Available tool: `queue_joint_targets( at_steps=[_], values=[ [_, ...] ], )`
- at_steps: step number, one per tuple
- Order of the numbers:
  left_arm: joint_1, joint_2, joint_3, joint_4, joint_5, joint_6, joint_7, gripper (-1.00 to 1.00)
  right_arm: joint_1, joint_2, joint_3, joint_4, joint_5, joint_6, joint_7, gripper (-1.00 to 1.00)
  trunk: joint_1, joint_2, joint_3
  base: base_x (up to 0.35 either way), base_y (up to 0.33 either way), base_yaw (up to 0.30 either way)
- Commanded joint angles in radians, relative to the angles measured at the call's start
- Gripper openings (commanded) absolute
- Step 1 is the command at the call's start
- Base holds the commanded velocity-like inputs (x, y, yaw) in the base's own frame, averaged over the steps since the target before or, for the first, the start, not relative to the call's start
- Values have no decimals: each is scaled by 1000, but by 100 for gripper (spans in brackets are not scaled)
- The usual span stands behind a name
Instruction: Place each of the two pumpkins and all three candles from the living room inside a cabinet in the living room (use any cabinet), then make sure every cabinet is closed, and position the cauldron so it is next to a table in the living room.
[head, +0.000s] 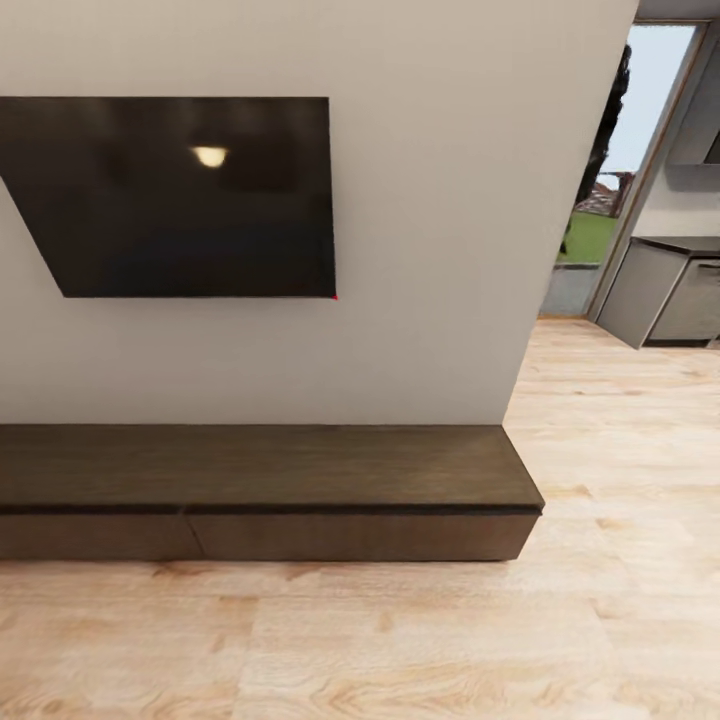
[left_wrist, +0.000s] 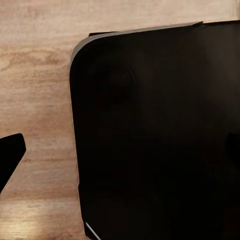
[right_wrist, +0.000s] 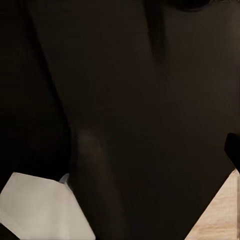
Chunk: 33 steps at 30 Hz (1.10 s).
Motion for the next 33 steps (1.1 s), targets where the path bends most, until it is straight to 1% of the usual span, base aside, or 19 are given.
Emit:
queue_joint_targets(
  at_steps=[1,3,5,10,25,28,29,33],
  values=[
    [3,6,-4,7,-7,-9,5,100,6,6,-2,5,-3,-8,12,100,0,0,-1,0,0,0],
    [3,16,-4,18,-7,-20,16,100,18,9,10,16,9,-19,23,100,0,0,-1,0,0,0],
    [3,16,-4,29,-7,-30,28,100,28,9,22,27,20,-31,35,100,0,0,-1,0,0,0],
    [3,16,-4,45,-7,-30,56,100,28,9,48,40,48,-33,63,100,0,0,-1,0,0,0],
    [3,16,-4,45,-7,-30,140,100,28,9,48,40,51,-33,147,100,0,0,-1,0,0,0],
    [-2,7,-4,34,-5,-16,156,100,13,0,33,28,33,-38,163,100,0,0,-1,0,0,0],
    [-8,1,-4,28,-5,-10,162,100,7,-6,27,23,27,-32,169,100,0,0,-1,0,0,0],
    [-31,-21,-4,6,-3,12,184,100,-16,-15,17,0,14,-9,191,100,0,0,-1,0,0,0]
  ],
)
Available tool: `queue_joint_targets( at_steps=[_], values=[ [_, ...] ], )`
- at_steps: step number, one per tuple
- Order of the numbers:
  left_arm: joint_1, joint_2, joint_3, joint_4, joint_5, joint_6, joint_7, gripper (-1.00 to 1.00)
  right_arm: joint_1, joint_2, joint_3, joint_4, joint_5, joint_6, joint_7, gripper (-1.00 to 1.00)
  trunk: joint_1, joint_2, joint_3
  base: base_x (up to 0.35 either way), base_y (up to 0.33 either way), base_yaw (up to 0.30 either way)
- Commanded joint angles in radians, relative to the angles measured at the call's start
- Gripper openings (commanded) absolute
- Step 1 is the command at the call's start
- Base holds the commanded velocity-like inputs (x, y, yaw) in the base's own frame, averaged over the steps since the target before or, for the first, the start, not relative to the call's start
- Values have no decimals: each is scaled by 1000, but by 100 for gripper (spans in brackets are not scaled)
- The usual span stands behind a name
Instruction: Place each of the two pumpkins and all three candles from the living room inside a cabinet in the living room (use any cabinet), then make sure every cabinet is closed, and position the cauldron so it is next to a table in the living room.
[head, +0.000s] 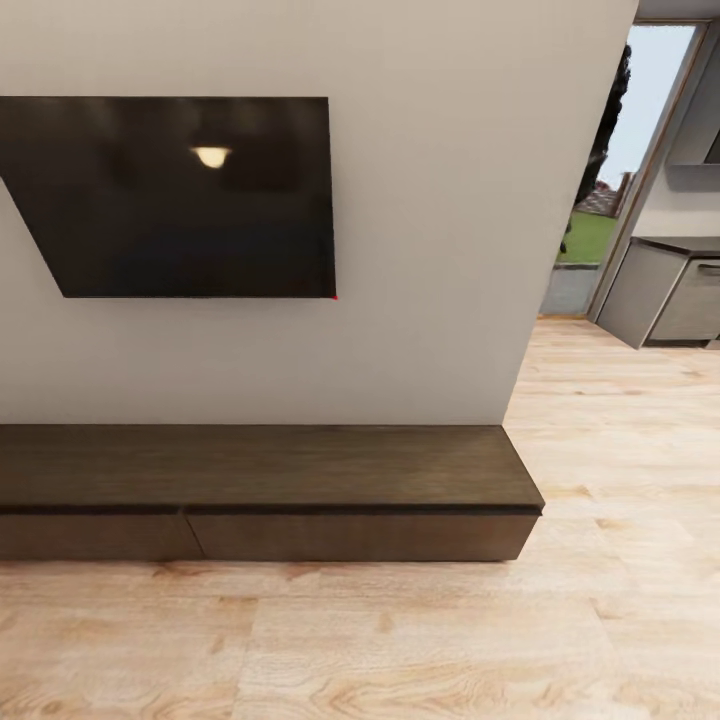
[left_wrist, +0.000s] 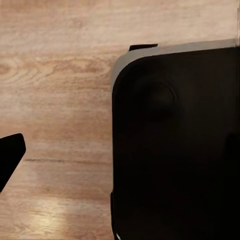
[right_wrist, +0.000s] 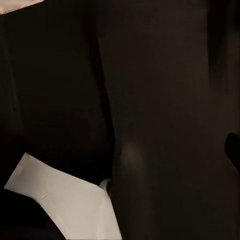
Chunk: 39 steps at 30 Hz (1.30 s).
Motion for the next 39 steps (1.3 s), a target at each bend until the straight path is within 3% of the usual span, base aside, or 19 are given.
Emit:
queue_joint_targets(
  at_steps=[1,3,4,7,9,11,16,17,22,26,29,31,33,37,39],
  values=[
    [-6,-6,-4,-5,-1,3,12,100,-6,-1,-10,-5,-9,4,12,100,0,0,-1,0,0,0],
    [-18,-17,-3,-16,1,14,23,100,-18,-3,-22,-16,-10,15,23,100,0,0,-1,0,0,0],
    [-96,-26,-3,-90,1,205,1402,100,-150,-4,-36,-245,-10,176,91,100,0,0,-1,0,0,0],
    [-135,-29,-2,-173,6,312,1402,100,-219,-5,-77,-264,-9,208,67,100,0,0,-1,0,0,0],
    [-154,-28,0,-303,9,438,1402,100,-274,-6,-105,-272,-11,222,31,100,0,0,-1,0,0,0],
    [-160,-26,3,-397,10,508,1402,100,-305,-5,-116,-275,-12,226,14,100,0,0,-1,0,0,0],
    [-165,-23,3,-507,11,581,1402,100,-358,-1,-132,-277,-24,230,-1,100,0,0,-1,0,0,0],
    [-166,-22,2,-522,10,594,1402,100,-379,0,-143,-277,-44,230,-4,100,0,0,-1,0,0,0],
    [-166,-22,-3,-535,10,607,1402,100,-405,2,-153,-273,-67,230,-33,100,0,0,-1,0,0,0],
    [-166,-22,-6,-560,9,667,1402,100,-411,4,-153,-271,-72,228,-60,100,0,0,-1,0,0,0],
    [-166,-21,-4,-752,10,785,1402,100,-413,5,-152,-281,-73,228,-51,100,0,0,-1,0,0,0],
    [-165,-20,-2,-908,7,877,1402,100,-418,5,-153,-305,-74,231,-18,100,0,0,-1,0,0,0],
    [-160,-20,-2,-994,6,935,1402,100,-420,2,-157,-324,-74,247,48,100,0,0,-1,0,0,0],
    [-156,-19,-3,-1046,8,971,1402,100,-420,-4,-161,-341,-75,276,183,100,0,0,-1,0,0,0],
    [-154,-19,-3,-1063,9,980,1402,100,-416,-7,-163,-348,-75,283,288,100,0,0,-1,0,0,0]
  ],
)
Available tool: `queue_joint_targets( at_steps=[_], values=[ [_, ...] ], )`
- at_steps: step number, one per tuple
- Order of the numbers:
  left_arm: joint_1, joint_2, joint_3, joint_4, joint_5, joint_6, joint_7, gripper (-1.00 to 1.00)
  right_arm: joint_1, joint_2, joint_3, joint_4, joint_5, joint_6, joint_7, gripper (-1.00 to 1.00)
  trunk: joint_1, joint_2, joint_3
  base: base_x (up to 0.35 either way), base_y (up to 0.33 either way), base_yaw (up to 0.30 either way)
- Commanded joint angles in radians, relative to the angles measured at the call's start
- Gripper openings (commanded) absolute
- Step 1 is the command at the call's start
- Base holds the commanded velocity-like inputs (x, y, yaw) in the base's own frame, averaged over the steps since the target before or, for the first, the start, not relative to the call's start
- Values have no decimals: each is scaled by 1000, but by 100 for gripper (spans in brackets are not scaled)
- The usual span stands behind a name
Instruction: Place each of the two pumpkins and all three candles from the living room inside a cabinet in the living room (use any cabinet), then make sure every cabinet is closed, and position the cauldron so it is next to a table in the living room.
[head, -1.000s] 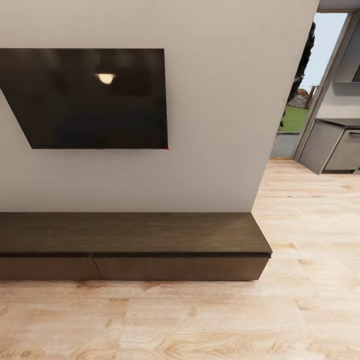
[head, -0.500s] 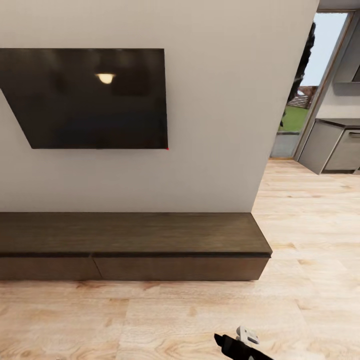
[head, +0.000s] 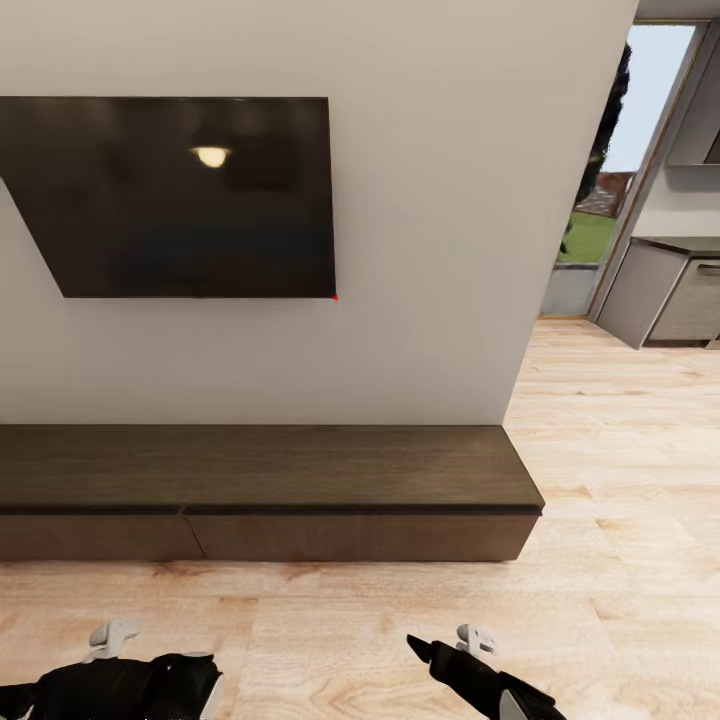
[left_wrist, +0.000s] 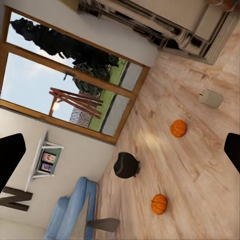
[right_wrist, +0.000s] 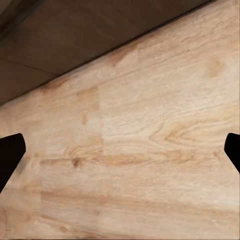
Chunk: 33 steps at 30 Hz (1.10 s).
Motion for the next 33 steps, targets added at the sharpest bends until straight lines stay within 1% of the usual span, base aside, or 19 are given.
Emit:
queue_joint_targets(
  at_steps=[1,2,3,4,5,7,9,12,15,17,19,22,24,26,28,30,31,32,33],
  values=[
    [0,0,-1,-4,0,12,3,100,1,0,-6,-2,-9,11,26,100,0,0,-1,0,0,0],
    [1,0,-2,-10,0,14,3,100,2,0,-9,-3,-10,11,61,100,0,0,-1,0,0,0],
    [1,-1,-2,-12,0,14,3,100,2,-1,-12,-4,-10,11,76,100,0,0,-1,0,0,0],
    [2,-1,-3,-14,0,15,3,100,3,-1,-27,-4,-10,12,107,100,0,0,-1,0,0,0],
    [2,-1,-3,-16,0,16,3,100,4,-2,-57,-4,-13,12,140,100,0,0,-1,0,0,0],
    [3,-1,-3,-18,0,16,3,100,5,-8,-99,-4,-18,12,181,100,0,0,-1,0,0,0],
    [4,-1,-4,-20,0,16,3,100,6,-30,-185,-1,-24,14,268,100,0,0,-1,0,0,0],
    [4,-1,-5,-22,0,16,3,100,6,-47,-233,1,-26,17,316,100,8,-14,-7,0,0,0],
    [4,-1,-5,-22,0,15,3,100,5,-56,-258,0,-32,19,335,100,19,-35,-17,0,0,0],
    [4,-1,-5,-22,0,15,3,100,5,-59,-289,4,-49,19,341,100,27,-49,-23,0,0,0],
    [4,-2,-4,-21,0,15,3,100,5,-63,-342,7,-67,19,348,100,34,-63,-29,0,0,0],
    [4,-2,-4,-19,0,15,3,100,6,-66,-375,9,-78,19,351,100,46,-84,-39,0,0,0],
    [4,-2,-4,-18,0,15,3,100,6,-67,-381,9,-85,19,353,100,54,-98,-45,0,0,0],
    [4,-2,-4,-18,1,16,3,100,6,-76,-385,10,-100,20,358,100,61,-112,-51,0,0,0],
    [4,-2,-4,-20,1,16,3,100,7,-92,-388,16,-120,20,373,100,69,-126,-57,0,0,0],
    [4,-3,-4,-21,1,17,3,100,7,-108,-389,36,-143,21,411,100,77,-140,-64,0,0,0],
    [4,-5,-4,-20,1,17,3,100,8,-121,-389,56,-154,20,440,100,80,-147,-67,0,0,0],
    [4,-5,-4,-20,1,17,3,100,8,-128,-390,65,-158,20,451,100,84,-154,-70,0,0,0],
    [4,-6,-4,-19,1,17,3,100,8,-141,-390,85,-164,19,467,100,88,-161,-73,0,0,0]
  ],
)
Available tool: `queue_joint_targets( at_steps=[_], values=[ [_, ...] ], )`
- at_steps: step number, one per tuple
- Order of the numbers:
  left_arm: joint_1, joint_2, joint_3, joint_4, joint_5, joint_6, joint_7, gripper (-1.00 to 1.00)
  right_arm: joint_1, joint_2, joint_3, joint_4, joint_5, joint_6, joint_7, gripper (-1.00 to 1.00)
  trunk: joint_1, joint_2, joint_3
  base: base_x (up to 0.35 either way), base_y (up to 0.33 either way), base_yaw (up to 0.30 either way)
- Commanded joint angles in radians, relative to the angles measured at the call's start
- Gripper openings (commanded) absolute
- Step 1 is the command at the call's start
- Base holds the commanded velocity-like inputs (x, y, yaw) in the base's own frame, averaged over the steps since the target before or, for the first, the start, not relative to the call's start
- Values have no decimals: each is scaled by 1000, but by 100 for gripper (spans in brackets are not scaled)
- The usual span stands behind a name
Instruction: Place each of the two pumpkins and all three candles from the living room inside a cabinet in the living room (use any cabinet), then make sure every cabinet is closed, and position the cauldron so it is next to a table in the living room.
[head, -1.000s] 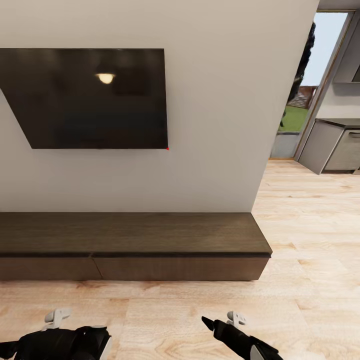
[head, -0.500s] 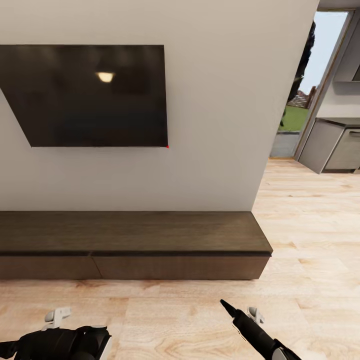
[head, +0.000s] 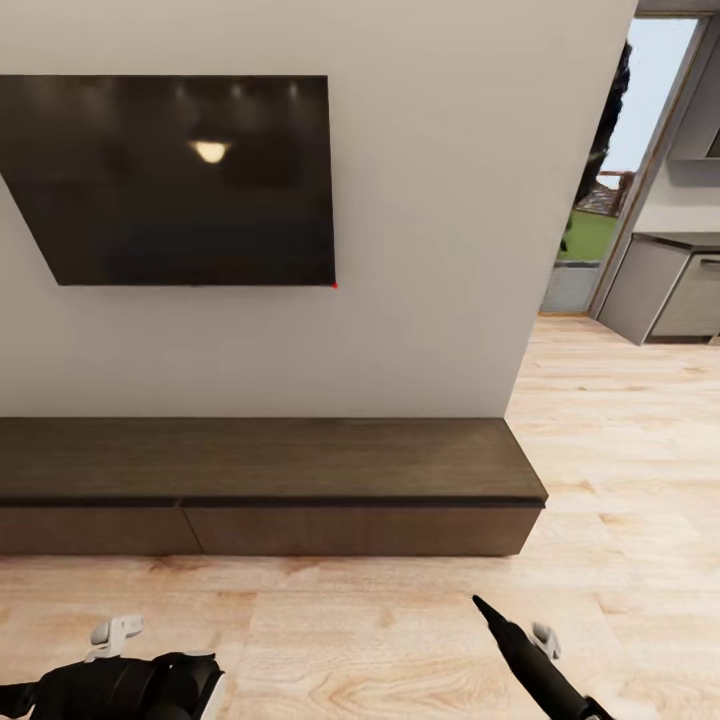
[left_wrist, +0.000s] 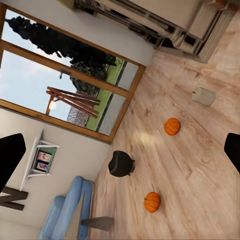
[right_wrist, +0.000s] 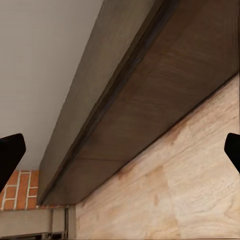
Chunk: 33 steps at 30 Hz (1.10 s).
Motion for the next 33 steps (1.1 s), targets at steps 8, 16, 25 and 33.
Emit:
queue_joint_targets(
  at_steps=[8,16,25,33],
  values=[
    [4,-3,0,6,2,-4,4,100,0,-31,-1,62,-18,3,33,100,31,-57,-26,0,0,0],
    [37,-4,0,-31,3,-54,4,100,0,-27,-1,68,-18,-66,26,100,61,-113,-51,0,0,0],
    [84,-3,3,-96,3,-59,4,100,0,-28,0,73,-19,-88,33,100,96,-176,-79,0,0,0],
    [112,-3,4,-108,3,-66,4,100,0,-50,-27,142,-19,-53,142,100,127,-232,-104,0,0,0]
  ],
)
